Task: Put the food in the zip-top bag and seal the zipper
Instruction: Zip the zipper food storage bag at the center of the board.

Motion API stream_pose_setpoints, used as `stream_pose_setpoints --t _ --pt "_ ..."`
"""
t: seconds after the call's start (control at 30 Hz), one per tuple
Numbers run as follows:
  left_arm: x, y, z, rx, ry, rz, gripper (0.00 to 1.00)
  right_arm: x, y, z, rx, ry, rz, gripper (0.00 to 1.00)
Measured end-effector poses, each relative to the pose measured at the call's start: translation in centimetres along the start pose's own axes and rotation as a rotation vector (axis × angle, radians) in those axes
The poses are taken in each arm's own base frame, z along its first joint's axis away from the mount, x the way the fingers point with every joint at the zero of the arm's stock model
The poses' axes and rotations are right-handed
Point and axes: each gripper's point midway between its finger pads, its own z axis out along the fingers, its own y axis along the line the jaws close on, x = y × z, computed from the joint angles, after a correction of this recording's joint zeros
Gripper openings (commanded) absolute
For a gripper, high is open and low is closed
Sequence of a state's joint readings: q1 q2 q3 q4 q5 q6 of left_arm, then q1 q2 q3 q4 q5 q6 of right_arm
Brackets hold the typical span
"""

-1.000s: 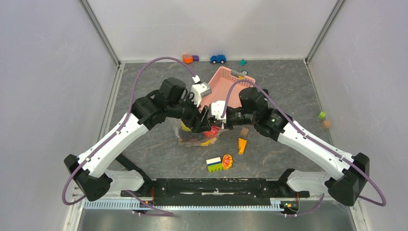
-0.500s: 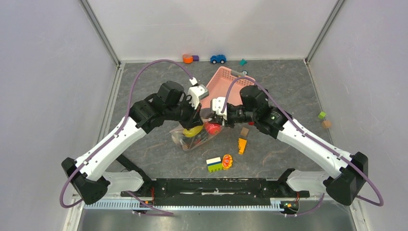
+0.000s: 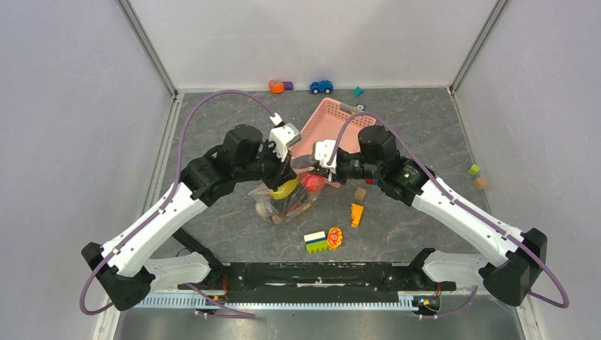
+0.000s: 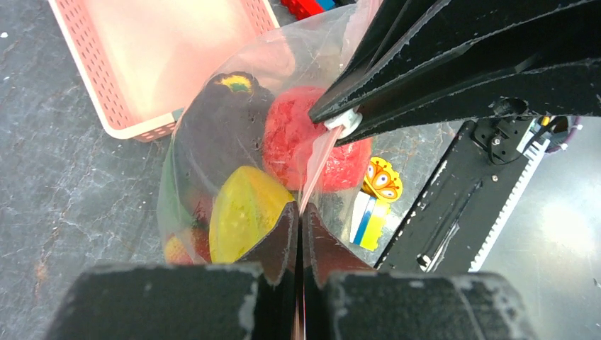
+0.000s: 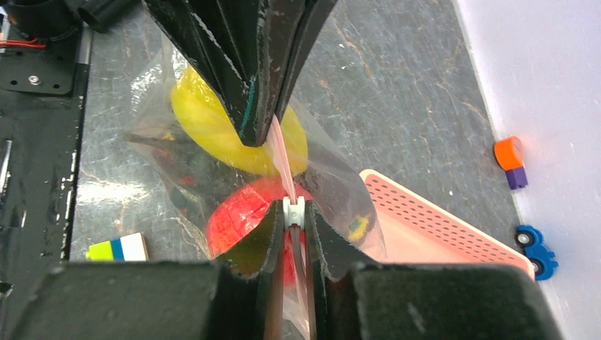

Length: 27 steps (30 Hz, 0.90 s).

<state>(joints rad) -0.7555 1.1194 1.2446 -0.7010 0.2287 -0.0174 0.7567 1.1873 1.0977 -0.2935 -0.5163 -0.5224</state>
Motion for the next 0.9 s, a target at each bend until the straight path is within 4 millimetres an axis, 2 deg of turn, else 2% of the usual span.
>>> stream_pose_setpoints --t 0.57,0.9 --pt "-0.5 1.0 0.1 -0.055 -0.035 0.007 0.02 1.1 -2.1 -0.8 0.126 0.066 -0.029 0.06" --pt "-0.6 1.4 -0.7 -0.092 -0.056 0.012 0.02 2.0 -3.7 -1.8 0.233 0.121 -0.041 0.07"
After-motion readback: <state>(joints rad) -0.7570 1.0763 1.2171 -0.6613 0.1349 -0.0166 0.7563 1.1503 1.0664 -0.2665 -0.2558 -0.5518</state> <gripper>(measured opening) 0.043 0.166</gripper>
